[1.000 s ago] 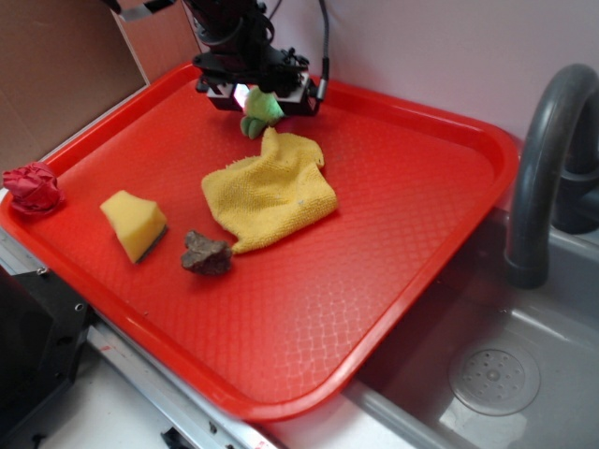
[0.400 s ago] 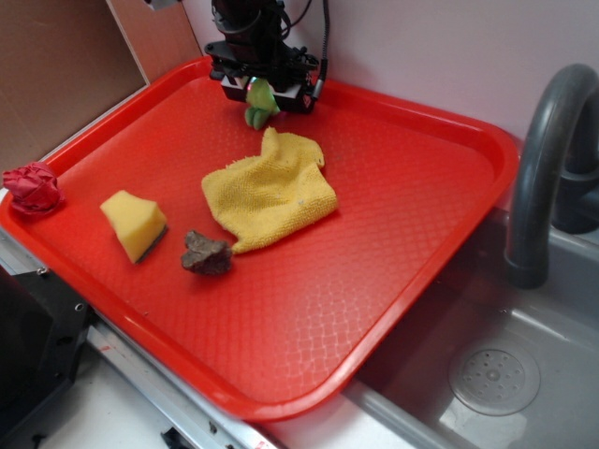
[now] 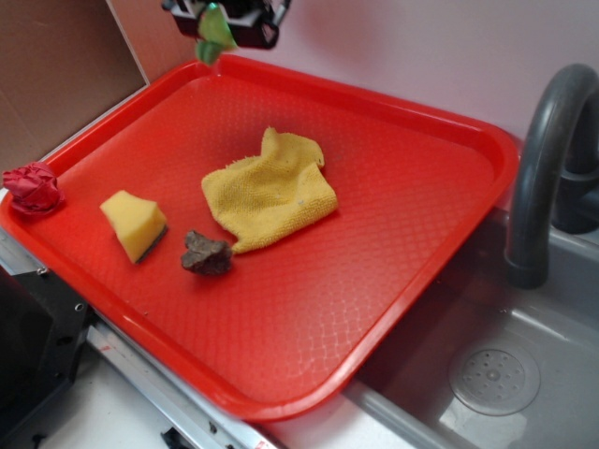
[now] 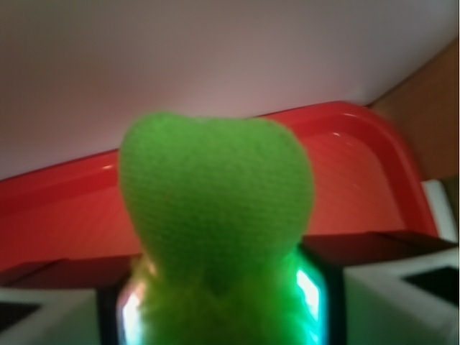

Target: Grab the green animal.

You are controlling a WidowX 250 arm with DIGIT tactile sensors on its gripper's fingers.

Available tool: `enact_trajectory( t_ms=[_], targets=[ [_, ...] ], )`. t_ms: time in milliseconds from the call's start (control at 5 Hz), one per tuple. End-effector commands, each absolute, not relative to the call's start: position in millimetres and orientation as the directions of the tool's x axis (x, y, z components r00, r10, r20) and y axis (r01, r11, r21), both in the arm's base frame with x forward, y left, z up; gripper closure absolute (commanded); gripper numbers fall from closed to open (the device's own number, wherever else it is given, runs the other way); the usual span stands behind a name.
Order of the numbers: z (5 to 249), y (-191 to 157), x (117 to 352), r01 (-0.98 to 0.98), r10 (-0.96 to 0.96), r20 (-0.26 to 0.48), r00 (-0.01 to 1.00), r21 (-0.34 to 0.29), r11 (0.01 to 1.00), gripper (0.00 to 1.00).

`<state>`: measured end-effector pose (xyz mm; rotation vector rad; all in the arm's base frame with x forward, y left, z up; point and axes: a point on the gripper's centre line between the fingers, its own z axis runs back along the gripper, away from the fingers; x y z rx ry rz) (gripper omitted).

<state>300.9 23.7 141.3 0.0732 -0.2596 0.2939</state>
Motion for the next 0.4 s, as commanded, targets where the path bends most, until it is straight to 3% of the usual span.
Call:
enact_trajectory(
  t_ms=[0,200],
  targets=[
    [213.7,8.5,234.6,-0.291,0.305,0.271,0.913,-0.091,0.952,1.00],
    [205.1,6.3,235.9,-0.267,0.288,0.223,0.931,-0.122,0.956,1.00]
  ],
)
